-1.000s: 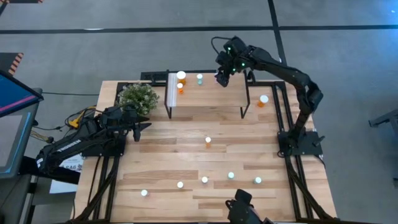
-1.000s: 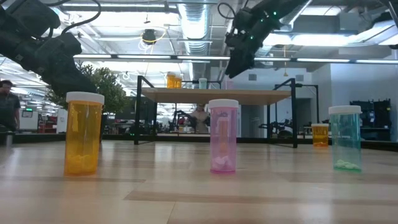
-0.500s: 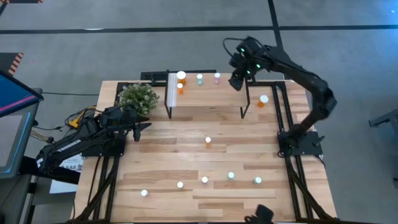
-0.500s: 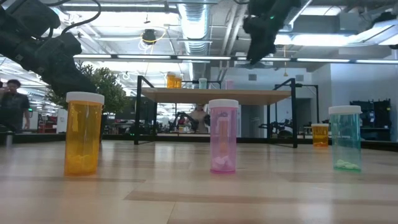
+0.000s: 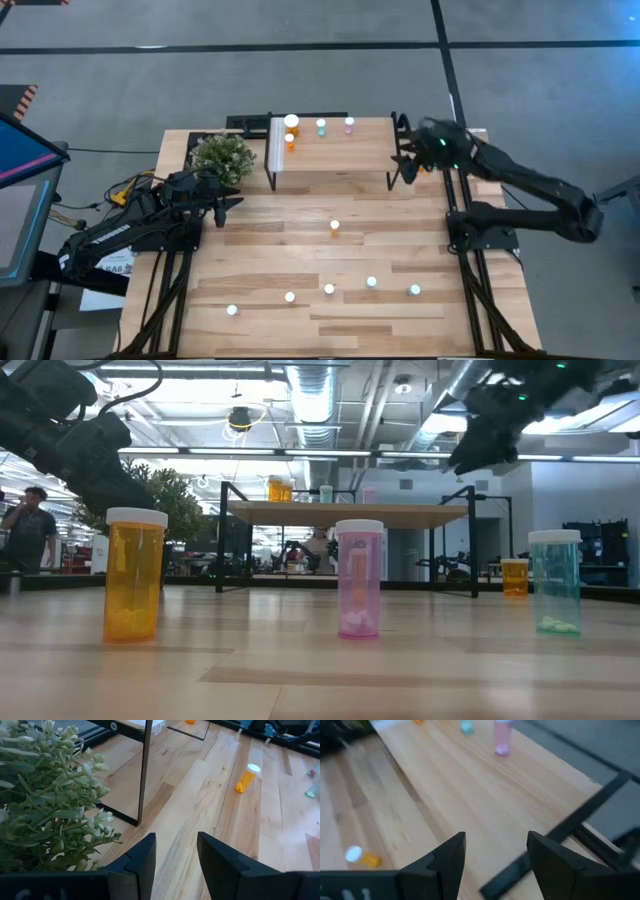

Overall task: Pick and place medicine bottles onto shelf by color
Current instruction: Adjust the shelf

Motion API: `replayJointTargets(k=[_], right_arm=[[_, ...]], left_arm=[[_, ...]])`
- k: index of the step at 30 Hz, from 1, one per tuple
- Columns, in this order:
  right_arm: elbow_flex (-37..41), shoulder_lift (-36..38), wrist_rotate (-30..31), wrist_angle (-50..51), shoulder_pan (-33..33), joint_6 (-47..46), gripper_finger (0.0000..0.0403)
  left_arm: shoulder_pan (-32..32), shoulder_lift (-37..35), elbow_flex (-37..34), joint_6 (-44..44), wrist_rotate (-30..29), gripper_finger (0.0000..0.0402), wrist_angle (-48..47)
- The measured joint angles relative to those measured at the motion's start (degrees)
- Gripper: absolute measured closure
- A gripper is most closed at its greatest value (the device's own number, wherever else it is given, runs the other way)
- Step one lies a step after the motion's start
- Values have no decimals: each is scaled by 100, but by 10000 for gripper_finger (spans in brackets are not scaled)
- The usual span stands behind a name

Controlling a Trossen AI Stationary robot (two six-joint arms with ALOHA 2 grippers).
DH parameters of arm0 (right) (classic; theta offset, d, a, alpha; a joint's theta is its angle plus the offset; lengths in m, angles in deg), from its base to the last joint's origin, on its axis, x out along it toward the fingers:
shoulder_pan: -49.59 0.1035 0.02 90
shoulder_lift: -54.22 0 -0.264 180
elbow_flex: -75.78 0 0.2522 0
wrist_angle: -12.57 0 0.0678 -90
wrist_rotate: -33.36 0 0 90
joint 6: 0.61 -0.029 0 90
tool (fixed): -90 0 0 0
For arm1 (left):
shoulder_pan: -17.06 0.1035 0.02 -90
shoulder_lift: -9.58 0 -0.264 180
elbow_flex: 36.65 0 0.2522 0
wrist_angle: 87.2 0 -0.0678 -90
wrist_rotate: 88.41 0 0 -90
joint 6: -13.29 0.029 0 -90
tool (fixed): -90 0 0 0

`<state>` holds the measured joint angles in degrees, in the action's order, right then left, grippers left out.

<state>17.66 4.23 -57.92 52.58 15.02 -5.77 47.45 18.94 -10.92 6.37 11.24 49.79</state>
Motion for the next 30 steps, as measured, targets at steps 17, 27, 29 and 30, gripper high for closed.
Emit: replayJointTargets(k=[17,27,29,30], right_arm=[[2322,1334,197,-2417,232,-625,168],[2656,1330,299,-3016,223,-644,168],[2656,1330,302,-3012,223,-643,168],[2656,1330,302,-3009,223,-642,168]], left_arm=[[2,-2,0,0,0,272,0],[0,0,0,0,0,272,0],[2,-1,0,0,0,272,1],[0,-1,0,0,0,272,0]])
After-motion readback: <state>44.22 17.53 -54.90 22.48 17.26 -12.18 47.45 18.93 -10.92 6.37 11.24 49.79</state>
